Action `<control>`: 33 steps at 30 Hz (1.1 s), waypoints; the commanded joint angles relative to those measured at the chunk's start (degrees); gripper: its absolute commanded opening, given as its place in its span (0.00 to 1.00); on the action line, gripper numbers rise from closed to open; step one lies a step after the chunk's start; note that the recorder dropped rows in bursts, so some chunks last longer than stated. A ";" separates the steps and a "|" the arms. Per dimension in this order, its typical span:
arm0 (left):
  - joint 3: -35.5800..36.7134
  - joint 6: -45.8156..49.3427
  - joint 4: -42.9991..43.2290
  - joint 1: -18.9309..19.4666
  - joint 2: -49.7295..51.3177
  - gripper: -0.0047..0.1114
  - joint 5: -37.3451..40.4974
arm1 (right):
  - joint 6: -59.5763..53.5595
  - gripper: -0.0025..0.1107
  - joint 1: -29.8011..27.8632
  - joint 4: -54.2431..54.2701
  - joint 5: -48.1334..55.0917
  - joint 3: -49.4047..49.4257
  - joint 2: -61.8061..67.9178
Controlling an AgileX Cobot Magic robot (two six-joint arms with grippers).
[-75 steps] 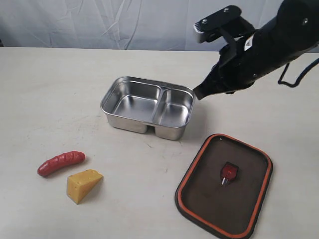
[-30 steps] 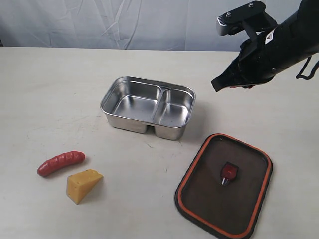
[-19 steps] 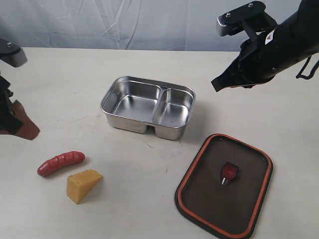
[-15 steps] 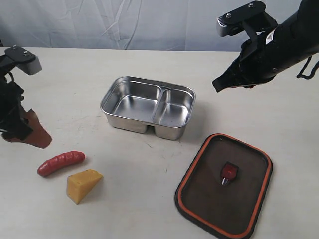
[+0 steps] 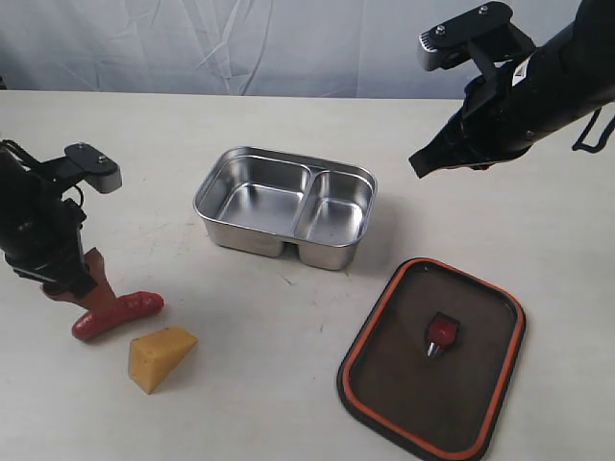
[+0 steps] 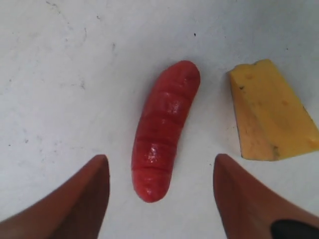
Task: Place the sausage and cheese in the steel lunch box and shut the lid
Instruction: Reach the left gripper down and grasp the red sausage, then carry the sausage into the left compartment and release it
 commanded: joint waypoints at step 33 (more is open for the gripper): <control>-0.29 1.00 -3.65 -5.58 7.09 0.04 -5.84 | -0.04 0.01 -0.36 -0.55 -0.14 -0.11 -0.47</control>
